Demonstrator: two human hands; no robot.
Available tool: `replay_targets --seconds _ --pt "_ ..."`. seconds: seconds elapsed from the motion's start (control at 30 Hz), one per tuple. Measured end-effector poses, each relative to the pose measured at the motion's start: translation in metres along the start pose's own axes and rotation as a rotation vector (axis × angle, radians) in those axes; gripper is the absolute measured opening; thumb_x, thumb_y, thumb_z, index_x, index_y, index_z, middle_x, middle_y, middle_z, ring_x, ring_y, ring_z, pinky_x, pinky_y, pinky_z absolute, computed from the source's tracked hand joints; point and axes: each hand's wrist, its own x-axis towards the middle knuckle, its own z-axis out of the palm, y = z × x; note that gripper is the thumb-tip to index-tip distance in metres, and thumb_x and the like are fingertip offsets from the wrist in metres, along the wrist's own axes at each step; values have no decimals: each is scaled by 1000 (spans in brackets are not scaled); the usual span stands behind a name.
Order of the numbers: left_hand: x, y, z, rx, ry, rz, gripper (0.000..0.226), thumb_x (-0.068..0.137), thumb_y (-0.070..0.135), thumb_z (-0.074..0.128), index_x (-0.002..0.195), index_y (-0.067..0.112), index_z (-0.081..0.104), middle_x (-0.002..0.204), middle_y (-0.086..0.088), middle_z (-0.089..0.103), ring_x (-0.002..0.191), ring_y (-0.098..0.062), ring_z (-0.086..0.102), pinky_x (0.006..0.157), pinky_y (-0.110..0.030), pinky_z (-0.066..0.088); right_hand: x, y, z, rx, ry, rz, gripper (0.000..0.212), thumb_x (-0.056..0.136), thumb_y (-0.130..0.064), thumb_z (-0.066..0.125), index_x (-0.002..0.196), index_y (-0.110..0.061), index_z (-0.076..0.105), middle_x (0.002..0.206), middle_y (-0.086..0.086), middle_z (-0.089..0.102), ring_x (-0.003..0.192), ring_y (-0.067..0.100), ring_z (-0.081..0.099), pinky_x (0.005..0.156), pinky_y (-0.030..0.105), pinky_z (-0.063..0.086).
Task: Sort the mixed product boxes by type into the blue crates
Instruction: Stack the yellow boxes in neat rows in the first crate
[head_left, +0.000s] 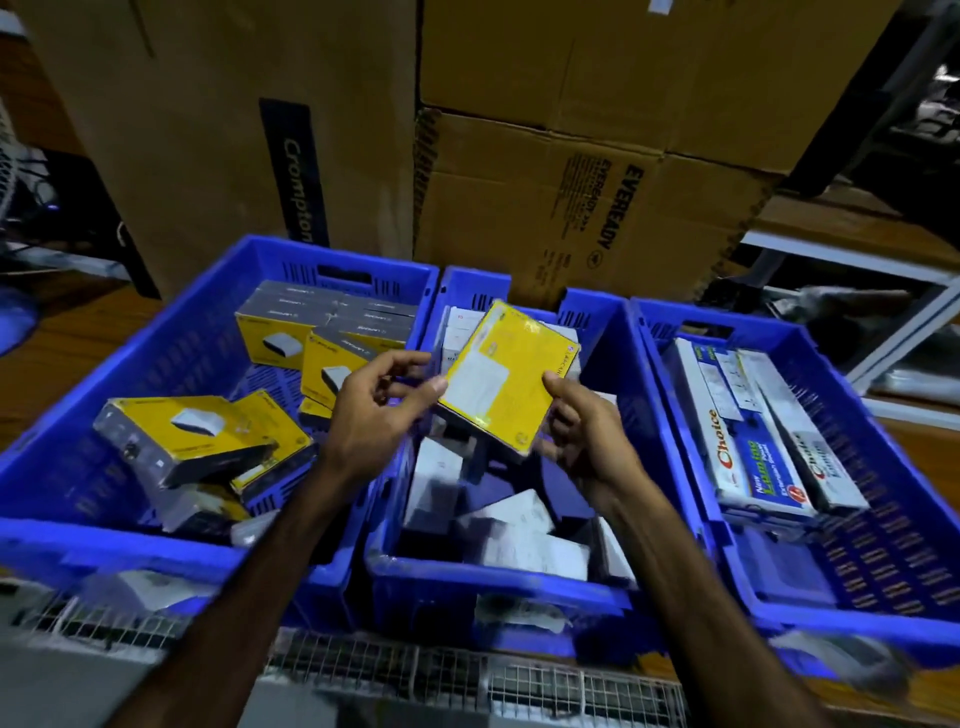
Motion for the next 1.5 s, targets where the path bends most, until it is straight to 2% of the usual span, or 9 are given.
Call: replay_targets --seconds 0.17,0.27,0.43,0.7,0.83,0.97,1.2,1.4,1.5 --pt "-35 10 -20 -91 77 -77 35 90 17 78 122 25 66 102 3 76 87 -8 69 70 -20 54 0 17 43 52 -159 30 11 95 -26 70 97 -19 62 97 6 73 88 21 70 76 37 61" --pt "-50 20 -47 -128 267 -149 35 93 7 72 126 18 65 103 1 79 81 -11 73 61 -25 58 8 30 74 7 -263 45 15 97 -26 70 106 -14 68 102 9 69 93 22 68 83 41 62" --pt "-58 29 -102 -6 595 -129 31 91 3 74 120 12 66 94 -5 73 70 -3 69 60 -19 56 9 52 110 -312 -288 -71 33 95 -18 72 120 2 66 87 5 71 73 4 68 68 18 56" --pt "-12 -28 -172 222 821 -319 40 56 42 88 87 25 68 84 -4 75 77 -25 74 76 -52 64 -10 71 98 -472 -371 -227 4 94 -10 72 98 -7 73 75 -3 71 67 -4 65 68 14 50" --pt "11 -23 -170 240 773 -315 30 65 24 75 93 20 65 84 -5 73 79 -27 75 76 -52 64 -17 62 94 -628 -380 -262 10 96 -19 71 103 -12 75 84 -2 77 74 -1 70 69 14 51" --pt "17 -18 -176 324 714 -253 16 78 27 73 91 19 69 87 -1 74 84 -22 74 78 -50 63 -14 58 100 -792 -323 -321 9 96 -24 71 97 -17 76 73 -2 74 61 1 63 61 18 49" --pt "6 -31 -243 618 500 -31 14 84 40 71 86 26 71 86 2 72 77 -20 70 71 -45 59 -8 62 132 -1052 -47 -394 24 85 -54 64 93 -34 75 83 -19 74 72 2 68 71 36 58" --pt "-1 -32 -274 652 163 222 8 90 14 78 93 21 75 92 6 70 81 -8 68 71 -32 57 -13 64 165 -1195 120 -420 9 93 -39 71 92 -32 76 77 -22 69 69 -3 64 61 17 43" --pt "10 -37 -281 626 54 272 4 91 17 78 94 16 76 92 3 71 82 -10 70 70 -36 60 0 65 179 -1195 91 -427 11 94 -37 71 97 -28 77 84 -17 74 76 -3 66 69 27 49"
